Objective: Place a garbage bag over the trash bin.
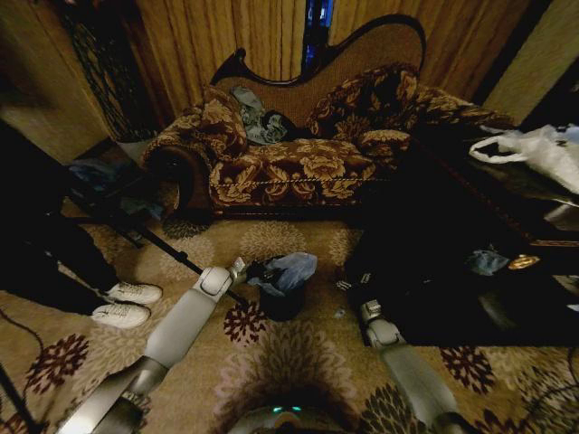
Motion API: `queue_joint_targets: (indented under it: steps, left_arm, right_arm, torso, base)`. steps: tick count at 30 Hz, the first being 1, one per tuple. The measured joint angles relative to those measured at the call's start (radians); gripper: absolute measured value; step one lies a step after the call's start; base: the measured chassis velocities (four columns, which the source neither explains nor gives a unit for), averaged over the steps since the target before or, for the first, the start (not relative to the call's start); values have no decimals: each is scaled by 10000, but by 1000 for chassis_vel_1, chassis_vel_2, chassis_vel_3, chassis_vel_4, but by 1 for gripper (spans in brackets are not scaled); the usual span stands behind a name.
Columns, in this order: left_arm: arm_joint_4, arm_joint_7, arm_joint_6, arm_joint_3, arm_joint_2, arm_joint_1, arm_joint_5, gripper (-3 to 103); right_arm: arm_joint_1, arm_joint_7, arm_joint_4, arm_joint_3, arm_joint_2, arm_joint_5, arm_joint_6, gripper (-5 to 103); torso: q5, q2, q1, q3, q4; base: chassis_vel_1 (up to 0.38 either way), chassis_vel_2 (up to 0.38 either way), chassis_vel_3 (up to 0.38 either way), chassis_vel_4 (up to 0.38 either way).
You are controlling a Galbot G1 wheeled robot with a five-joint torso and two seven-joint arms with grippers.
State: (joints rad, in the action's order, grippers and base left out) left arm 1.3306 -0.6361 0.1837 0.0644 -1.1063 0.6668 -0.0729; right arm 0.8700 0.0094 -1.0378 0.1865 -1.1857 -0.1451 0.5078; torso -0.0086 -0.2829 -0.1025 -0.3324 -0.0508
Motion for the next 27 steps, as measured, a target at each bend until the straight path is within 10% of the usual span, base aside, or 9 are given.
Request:
queue_joint_targets:
  steps: [14, 27]
  left_arm:
    - [114, -267, -19, 92, 13, 38, 402, 96]
    - [-16, 879, -23, 158, -60, -74, 251, 52]
  right_arm:
    - [34, -35, -29, 14, 16, -24, 33, 100]
    - [113, 4, -127, 37, 49, 13, 47, 100]
  torso:
    - [1, 0, 0, 0, -1]
    - [1, 0, 0, 0, -1]
  base:
    - [0, 0, 0, 0]
    - [0, 0, 0, 0]
